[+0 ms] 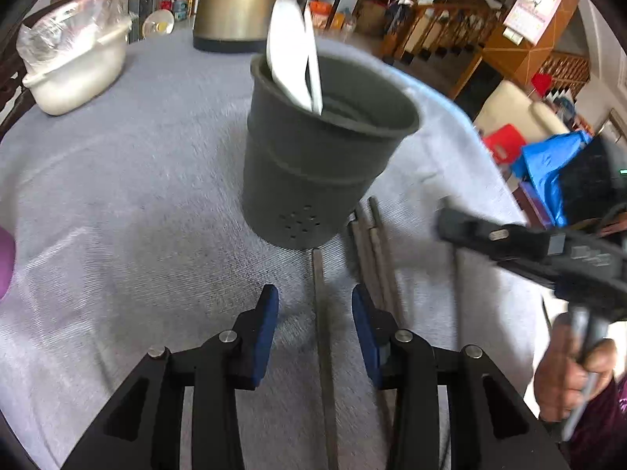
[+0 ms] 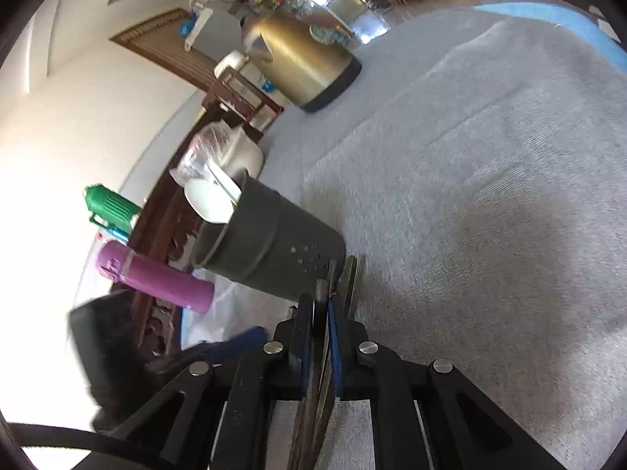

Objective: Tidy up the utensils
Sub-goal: 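Lift the rod and chopsticks into the grey cup and open both grippers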

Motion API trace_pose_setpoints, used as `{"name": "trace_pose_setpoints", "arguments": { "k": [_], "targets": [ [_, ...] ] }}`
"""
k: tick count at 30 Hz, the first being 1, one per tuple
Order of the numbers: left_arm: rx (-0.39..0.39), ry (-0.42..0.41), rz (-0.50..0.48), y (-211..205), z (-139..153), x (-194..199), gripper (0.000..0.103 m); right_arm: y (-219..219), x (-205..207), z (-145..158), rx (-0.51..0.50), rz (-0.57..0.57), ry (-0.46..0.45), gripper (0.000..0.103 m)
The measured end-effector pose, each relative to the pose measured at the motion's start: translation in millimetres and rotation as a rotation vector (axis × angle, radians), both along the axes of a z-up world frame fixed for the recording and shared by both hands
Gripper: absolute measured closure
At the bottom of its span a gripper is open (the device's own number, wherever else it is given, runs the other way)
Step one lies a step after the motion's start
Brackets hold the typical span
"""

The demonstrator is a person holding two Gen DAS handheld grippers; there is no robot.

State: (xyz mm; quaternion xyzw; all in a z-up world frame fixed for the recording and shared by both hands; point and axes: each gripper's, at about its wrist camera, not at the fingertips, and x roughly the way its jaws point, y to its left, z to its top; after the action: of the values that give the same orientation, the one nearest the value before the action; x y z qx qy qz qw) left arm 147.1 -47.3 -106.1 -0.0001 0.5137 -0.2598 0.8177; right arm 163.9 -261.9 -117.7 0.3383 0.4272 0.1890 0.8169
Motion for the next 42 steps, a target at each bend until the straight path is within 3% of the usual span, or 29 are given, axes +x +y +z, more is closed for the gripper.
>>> {"name": "trace_pose_setpoints", "arguments": {
  "k": [2, 4, 10, 15, 18, 23, 25, 30, 35, 37, 39, 42],
  "targets": [
    [-0.003, -0.012, 0.006, 0.6, -1.2, 2.7, 0.067, -4.5, -3.6, 5.3, 0.015, -0.016, -0.017, 0.094],
    [-0.003, 0.007, -0.002, -0.6, -2.1, 5.8, 0.091, -9.2, -8.4, 12.3, 0.026, -0.032, -0.043, 0.094],
    [0.001, -0.031, -0.004, -14.0, 9.8, 5.2, 0.097, -15.5, -17.6, 40.0, 0.044, -0.063, -0.122, 0.094],
    [-0.077, -0.125, 0.042, 8.4, 53.7, -9.1, 0.097, -12.3, -29.0, 70.1, 0.009, -0.066, -0.212, 0.095],
    [-0.121, -0.172, 0.065, 20.4, 78.6, -18.4, 0.097, -7.4, -22.7, 69.2, -0.051, -0.047, -0.161, 0.092],
    [-0.208, -0.249, 0.109, 45.2, 106.5, -33.9, 0.097, -6.8, -1.4, 29.8, -0.002, -0.014, 0.020, 0.086],
    [-0.216, -0.283, 0.124, 51.7, 115.9, -40.4, 0.097, -3.6, 8.8, 12.0, -0.006, 0.001, 0.087, 0.080],
    [-0.222, -0.363, 0.157, 62.6, 127.7, -56.7, 0.098, 3.8, 25.8, -13.1, -0.031, -0.001, 0.169, 0.079],
    [-0.229, -0.403, 0.174, 63.6, 128.2, -61.5, 0.097, 11.2, 38.0, -27.9, -0.001, 0.016, 0.190, 0.079],
    [-0.228, -0.407, 0.181, 65.1, 130.0, -65.9, 0.097, 13.4, 41.6, -30.0, -0.003, 0.019, 0.182, 0.082],
    [-0.232, -0.408, 0.190, 67.8, 129.7, -66.8, 0.097, 15.4, 39.1, -27.7, -0.027, 0.021, 0.164, 0.095],
    [-0.233, -0.405, 0.205, 71.5, 129.5, -66.8, 0.097, 12.2, 32.8, -20.1, -0.051, 0.000, 0.128, 0.095]
  ]
}}
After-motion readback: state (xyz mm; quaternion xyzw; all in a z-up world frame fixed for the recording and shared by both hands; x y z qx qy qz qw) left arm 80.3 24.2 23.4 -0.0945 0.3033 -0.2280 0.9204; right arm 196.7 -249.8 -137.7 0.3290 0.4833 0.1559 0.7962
